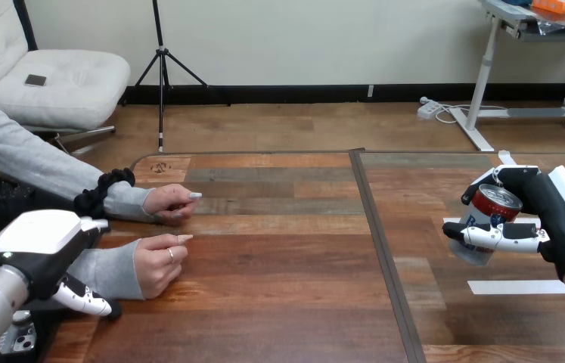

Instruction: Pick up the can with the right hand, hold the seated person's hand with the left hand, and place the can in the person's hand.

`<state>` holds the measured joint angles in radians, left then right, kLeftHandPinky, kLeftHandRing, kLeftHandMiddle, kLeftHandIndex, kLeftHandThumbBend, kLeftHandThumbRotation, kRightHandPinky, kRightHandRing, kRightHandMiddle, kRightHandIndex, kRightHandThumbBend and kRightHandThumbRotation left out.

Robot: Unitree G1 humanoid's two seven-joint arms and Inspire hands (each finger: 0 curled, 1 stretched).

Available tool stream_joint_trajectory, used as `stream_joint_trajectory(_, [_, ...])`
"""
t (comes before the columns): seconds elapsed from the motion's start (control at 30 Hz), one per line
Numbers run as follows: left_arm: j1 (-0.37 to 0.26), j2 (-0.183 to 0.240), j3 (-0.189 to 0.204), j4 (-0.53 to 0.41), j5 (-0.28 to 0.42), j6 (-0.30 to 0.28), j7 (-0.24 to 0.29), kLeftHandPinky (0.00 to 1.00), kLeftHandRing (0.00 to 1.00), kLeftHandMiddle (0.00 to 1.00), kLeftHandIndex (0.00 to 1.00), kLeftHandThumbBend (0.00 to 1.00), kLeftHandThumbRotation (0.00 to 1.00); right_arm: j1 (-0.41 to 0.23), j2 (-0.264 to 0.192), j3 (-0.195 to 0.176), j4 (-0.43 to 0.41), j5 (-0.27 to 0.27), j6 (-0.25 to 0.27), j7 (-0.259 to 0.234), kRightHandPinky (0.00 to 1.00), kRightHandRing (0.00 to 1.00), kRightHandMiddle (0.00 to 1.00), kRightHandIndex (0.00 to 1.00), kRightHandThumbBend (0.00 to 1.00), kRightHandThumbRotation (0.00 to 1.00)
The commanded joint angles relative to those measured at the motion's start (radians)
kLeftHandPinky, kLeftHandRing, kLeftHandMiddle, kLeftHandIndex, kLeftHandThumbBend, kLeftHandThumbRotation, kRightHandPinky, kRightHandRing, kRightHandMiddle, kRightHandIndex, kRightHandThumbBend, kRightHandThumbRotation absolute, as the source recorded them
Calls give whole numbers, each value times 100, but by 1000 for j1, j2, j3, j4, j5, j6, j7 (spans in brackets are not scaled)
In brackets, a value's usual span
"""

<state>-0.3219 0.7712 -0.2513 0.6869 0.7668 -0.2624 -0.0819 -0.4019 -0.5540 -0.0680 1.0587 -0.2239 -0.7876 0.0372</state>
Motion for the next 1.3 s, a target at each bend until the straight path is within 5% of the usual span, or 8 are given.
stream_joint_trajectory(0.0, [-29,22,14,-44,-39,57,-88,69,80,85,82,100,24,-69,-22,-21,-37,34,-35,-5,33,36,41,45,67,0])
stream_joint_trajectory(0.27, [-40,32,-13,-67,-50,98,-167,59,74,81,79,100,20,-66,-25,-17,-48,22,-28,-24,33,36,41,45,67,0])
stream_joint_trajectory(0.5, [-50,22,-10,-90,-71,166,-264,45,60,69,78,100,19,-65,-24,-20,-51,27,-25,-22,33,36,41,45,67,0])
stream_joint_trajectory(0.77, [-55,13,0,-125,-122,235,-363,40,56,67,79,99,13,-70,-27,-22,-34,30,-47,-19,33,36,41,45,67,0])
stream_joint_trajectory(1.13, [-57,20,-6,-144,-145,245,-388,44,59,71,76,97,3,-70,-25,-26,-35,36,-53,-16,33,35,40,45,66,0])
stream_joint_trajectory(1.27, [-64,27,-24,-129,-120,222,-361,45,59,70,74,95,1,-70,-25,-26,-37,37,-50,-16,33,35,40,45,66,0])
